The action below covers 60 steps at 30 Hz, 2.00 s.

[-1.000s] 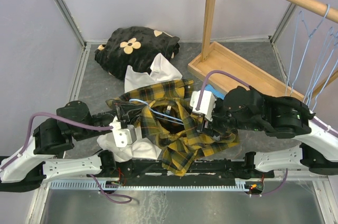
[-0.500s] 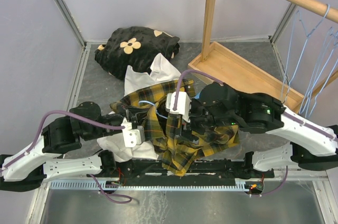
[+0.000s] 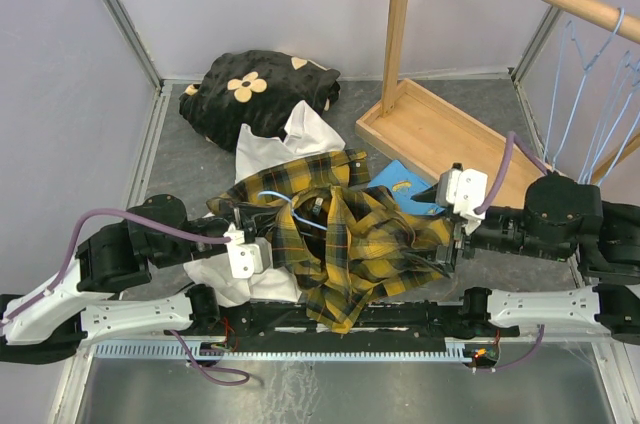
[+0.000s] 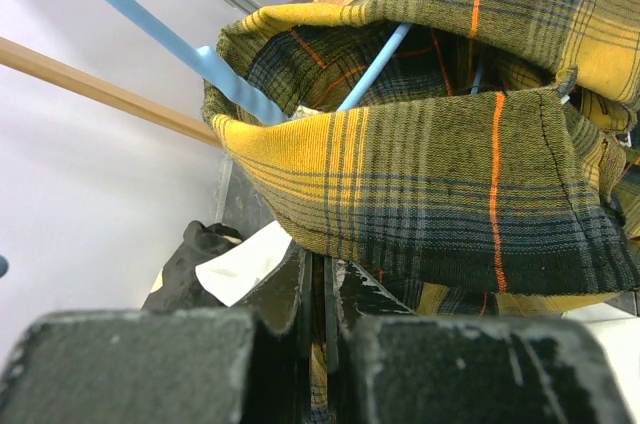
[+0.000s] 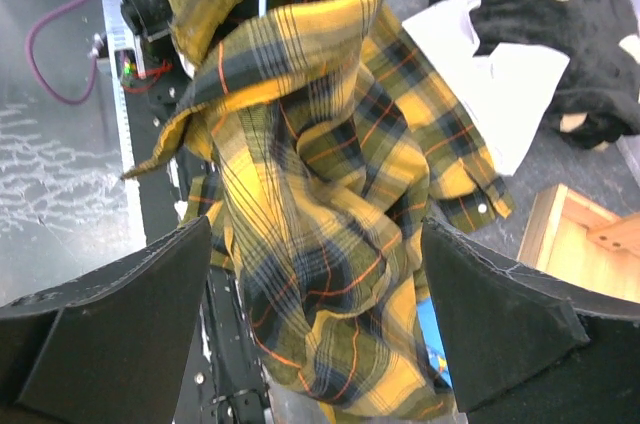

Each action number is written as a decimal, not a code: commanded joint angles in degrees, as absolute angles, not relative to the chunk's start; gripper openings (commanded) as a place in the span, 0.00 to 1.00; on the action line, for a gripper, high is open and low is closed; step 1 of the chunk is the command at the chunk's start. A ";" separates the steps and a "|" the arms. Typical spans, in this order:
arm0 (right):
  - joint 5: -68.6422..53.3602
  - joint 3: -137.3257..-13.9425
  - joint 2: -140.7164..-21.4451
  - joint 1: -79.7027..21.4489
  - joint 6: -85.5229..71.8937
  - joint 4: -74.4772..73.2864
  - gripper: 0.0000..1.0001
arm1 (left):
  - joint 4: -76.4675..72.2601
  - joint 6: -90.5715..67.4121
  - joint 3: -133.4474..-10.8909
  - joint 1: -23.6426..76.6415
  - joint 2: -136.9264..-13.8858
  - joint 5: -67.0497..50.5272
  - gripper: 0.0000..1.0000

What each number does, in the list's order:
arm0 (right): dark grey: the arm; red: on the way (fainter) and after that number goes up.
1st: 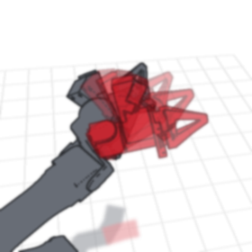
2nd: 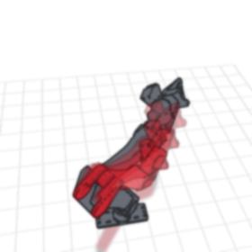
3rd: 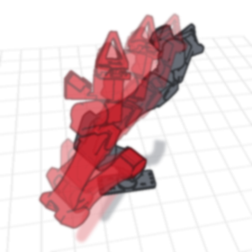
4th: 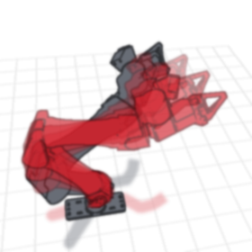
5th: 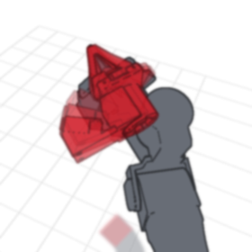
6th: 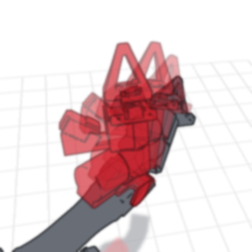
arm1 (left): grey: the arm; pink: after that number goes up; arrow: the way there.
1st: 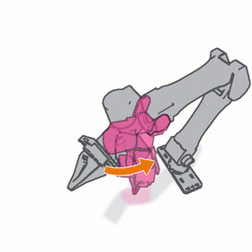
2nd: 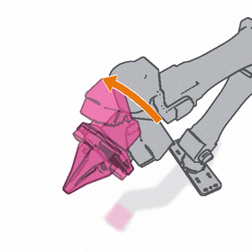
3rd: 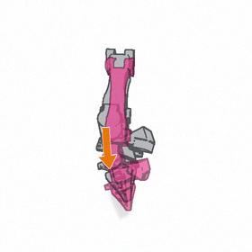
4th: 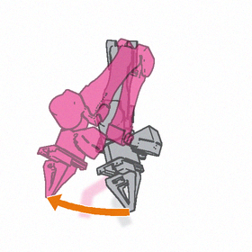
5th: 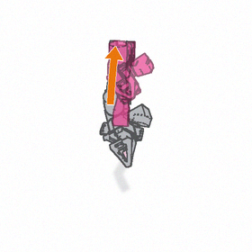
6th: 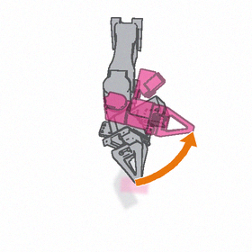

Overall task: Place the shirt on the hanger
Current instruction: Hang the shirt on the hanger.

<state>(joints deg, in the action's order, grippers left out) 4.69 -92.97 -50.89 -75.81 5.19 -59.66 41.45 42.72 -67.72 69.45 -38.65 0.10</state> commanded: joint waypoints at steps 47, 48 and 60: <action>15.79 -96.80 -59.80 -75.73 7.38 -47.20 0.00 | 27.71 35.02 -65.93 69.35 -34.45 7.66 0.37; 17.16 -98.51 -59.85 -75.76 8.25 -47.75 0.00 | 26.34 34.53 -65.66 69.43 -33.71 9.04 0.45; 26.25 -124.85 -65.48 -75.76 21.05 -54.21 0.00 | 22.16 29.91 -64.24 69.35 -29.51 21.61 0.86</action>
